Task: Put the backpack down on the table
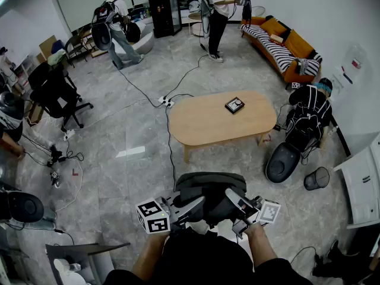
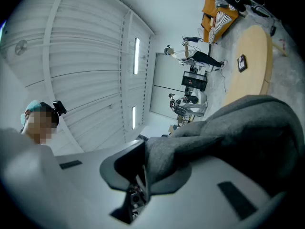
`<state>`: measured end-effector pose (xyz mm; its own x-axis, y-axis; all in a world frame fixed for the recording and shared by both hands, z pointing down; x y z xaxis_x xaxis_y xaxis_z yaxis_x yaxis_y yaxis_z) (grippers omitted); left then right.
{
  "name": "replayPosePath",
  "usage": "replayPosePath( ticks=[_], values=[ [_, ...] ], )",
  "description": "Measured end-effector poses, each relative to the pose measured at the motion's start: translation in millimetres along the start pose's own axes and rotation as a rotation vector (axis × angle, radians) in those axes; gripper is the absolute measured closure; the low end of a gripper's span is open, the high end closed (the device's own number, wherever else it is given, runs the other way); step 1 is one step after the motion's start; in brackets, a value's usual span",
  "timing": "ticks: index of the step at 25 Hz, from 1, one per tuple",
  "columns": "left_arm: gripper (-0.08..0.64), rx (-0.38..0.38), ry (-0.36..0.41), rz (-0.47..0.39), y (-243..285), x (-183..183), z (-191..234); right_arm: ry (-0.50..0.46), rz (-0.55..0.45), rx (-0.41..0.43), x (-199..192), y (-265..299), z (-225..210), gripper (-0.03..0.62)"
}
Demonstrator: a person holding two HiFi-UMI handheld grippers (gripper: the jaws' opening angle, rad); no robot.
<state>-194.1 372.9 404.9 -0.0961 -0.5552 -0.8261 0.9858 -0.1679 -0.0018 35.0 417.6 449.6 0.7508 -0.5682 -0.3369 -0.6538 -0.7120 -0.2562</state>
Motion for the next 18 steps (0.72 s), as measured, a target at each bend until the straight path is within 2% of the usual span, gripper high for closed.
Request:
replayPosePath(
  ticks=[9,18],
  values=[
    [0.503,-0.010,0.006,0.009,11.7,-1.1,0.5,-0.008,0.014,0.007,11.4,-6.6,-2.4,0.549],
    [0.503,0.000,0.024,0.027,17.9,-3.5,-5.6,0.063,0.020,0.012,14.1,-14.9,-5.7,0.549]
  ],
)
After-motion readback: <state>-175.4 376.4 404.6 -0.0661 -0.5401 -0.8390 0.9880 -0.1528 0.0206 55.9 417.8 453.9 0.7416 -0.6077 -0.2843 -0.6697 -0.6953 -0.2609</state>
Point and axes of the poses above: the fingertips, and each gripper's own axes: y forward along the fingers, z to its left, x out of its top, the point moved 9 cm from there along -y, backward along the fingers, and after that the axes turned 2 degrees about y, right-handed, at the moved point
